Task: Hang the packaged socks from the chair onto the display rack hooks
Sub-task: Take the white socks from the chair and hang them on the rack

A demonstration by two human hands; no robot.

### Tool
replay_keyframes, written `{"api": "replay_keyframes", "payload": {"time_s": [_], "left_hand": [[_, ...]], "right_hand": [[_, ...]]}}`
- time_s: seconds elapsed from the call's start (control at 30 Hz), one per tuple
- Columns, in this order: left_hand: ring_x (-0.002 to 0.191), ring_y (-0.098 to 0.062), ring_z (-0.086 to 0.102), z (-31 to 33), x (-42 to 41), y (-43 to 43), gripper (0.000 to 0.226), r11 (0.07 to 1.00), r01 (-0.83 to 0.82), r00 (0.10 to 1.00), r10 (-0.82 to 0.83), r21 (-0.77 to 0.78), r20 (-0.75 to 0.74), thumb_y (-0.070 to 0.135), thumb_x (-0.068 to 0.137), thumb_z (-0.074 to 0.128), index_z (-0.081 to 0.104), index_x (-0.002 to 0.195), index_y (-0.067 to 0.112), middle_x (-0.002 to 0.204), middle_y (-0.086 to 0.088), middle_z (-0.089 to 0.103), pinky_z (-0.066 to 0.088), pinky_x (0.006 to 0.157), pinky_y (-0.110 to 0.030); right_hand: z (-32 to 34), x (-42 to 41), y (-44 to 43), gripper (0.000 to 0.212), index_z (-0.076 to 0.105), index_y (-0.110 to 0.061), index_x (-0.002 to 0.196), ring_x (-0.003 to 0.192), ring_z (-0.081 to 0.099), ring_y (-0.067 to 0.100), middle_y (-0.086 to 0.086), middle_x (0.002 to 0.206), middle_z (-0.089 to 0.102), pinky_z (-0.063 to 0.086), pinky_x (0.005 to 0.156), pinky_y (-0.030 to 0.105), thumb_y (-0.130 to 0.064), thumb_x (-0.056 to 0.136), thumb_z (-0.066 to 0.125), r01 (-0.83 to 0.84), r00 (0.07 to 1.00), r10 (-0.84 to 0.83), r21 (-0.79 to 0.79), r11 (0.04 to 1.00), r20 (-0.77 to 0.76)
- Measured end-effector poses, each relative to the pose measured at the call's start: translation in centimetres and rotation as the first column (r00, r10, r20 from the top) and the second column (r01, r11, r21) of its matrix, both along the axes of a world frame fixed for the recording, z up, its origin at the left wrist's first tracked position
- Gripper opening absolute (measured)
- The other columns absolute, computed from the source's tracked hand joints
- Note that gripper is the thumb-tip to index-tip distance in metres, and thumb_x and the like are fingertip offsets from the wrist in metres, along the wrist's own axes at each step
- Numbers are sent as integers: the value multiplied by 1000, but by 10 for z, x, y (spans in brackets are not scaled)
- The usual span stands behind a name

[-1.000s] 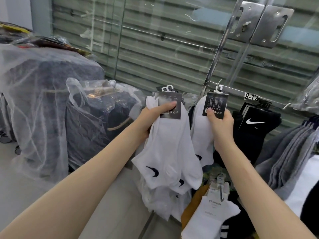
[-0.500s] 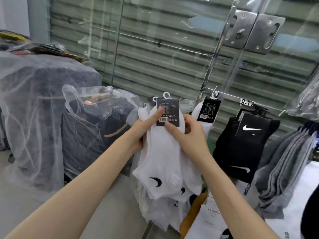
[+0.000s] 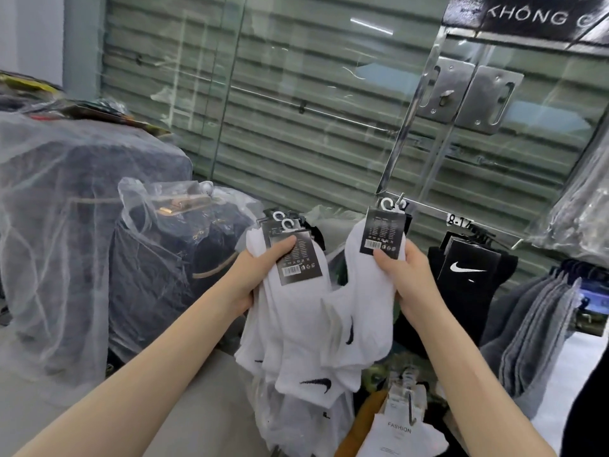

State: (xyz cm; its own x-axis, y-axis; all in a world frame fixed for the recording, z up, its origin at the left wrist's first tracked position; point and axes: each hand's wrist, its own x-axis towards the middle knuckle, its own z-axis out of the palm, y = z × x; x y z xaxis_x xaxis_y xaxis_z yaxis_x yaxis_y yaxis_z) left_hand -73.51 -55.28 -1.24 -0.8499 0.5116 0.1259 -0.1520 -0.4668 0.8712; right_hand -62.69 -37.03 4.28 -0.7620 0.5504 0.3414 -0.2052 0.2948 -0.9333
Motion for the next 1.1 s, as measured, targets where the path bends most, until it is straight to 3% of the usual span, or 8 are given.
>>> {"api": "replay_keyframes", "payload": {"time_s": [0.1,0.4,0.63,0.77,0.83,0.97,1.03,1.1], "left_hand": [[72,-12,74,1,0,1,17,1000,13,1000,-13,5,-10,28,83,69,70,95,16,82,0,78,55,54,-19],[72,-13,74,3,3,9,24,999,43,999,-44,-17,-18,29,77,74,70,96,15,82,-1,78,55,54,-20],[67,-18,74,10,-6,-1,19,990,119,988,-125,79,87,26,82,68,79,77,11,80,-7,77,57,55,-24],[63,-16,73,16,-6,1,25,986,117,990,-125,118,67,24,84,64,80,68,14,74,-5,76,56,55,-23],[70,-18,73,15,-1,5,19,991,117,991,-121,67,55,28,81,68,80,81,12,81,-7,77,58,65,-26],[70,-16,73,13,9,17,26,998,54,999,-54,14,-3,26,77,75,71,97,11,82,-5,77,56,59,-23],[71,-14,73,12,14,22,19,998,53,998,-52,42,-36,23,79,73,72,95,13,82,-3,77,55,56,-21],[77,-16,74,10,17,25,17,997,38,997,-34,68,-64,22,82,71,73,96,13,89,-5,77,56,60,-22]], "right_hand": [[8,2,5,26,60,-9,113,102,62,22,9,112,66,50,87,34,-1,88,55,61,998,-60,23,998,-32],[-9,1,10,25,59,-11,113,106,60,23,7,112,65,49,94,43,-7,89,57,149,989,-147,67,987,-29],[-10,-12,23,11,54,-12,98,94,47,21,-1,92,58,35,73,29,-17,88,56,427,900,-427,363,828,-85],[-14,-21,19,22,40,-8,102,84,44,21,8,103,54,35,70,32,-26,93,49,406,881,-472,452,794,38],[-16,-21,9,27,34,-5,107,92,46,28,14,117,46,37,73,35,-26,93,46,381,870,-484,495,781,94],[-18,-6,-22,44,40,-7,123,101,46,23,9,118,43,35,81,32,-32,89,51,675,719,-553,614,410,-421],[-15,-1,-37,42,45,-17,110,90,50,13,-4,101,49,39,74,25,-49,84,53,526,850,-364,599,604,-380],[-12,-1,-49,53,47,-23,105,85,56,7,-11,92,54,42,68,20,-60,71,65,127,991,-133,427,895,-17]]}}
